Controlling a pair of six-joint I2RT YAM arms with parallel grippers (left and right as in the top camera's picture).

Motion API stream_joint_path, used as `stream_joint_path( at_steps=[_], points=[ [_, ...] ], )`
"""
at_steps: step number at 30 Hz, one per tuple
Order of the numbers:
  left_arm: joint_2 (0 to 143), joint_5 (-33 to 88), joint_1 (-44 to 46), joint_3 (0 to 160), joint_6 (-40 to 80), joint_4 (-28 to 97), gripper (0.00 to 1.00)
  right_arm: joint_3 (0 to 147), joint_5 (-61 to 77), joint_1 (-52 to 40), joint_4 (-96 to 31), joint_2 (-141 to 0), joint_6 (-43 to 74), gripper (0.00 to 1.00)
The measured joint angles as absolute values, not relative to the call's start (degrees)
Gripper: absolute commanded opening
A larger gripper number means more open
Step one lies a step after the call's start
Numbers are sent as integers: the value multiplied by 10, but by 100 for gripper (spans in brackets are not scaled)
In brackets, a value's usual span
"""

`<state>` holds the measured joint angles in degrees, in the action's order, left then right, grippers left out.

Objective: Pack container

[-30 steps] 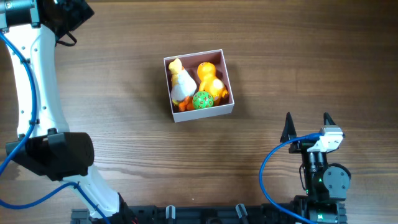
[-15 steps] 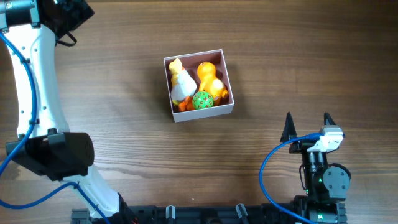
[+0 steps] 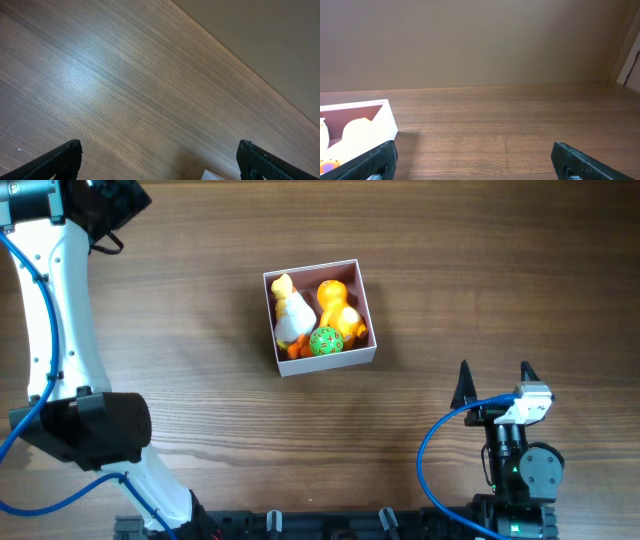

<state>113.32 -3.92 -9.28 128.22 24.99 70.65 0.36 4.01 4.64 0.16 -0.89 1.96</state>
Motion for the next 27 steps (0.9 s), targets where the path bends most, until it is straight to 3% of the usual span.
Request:
stream_joint_path(
  at_steps=[5, 19, 24, 27],
  points=[
    [1091, -40, -93, 1280, 250, 703, 100, 4, 40, 46, 1, -9, 20, 100],
    [611, -68, -93, 1284, 250, 850, 100, 4, 40, 46, 0, -9, 20, 100],
    [509, -86, -93, 1182, 251, 841, 100, 4, 40, 46, 0, -9, 20, 100],
    [428, -92, -93, 1035, 253, 754, 100, 4, 40, 46, 0, -9, 20, 100]
  ],
)
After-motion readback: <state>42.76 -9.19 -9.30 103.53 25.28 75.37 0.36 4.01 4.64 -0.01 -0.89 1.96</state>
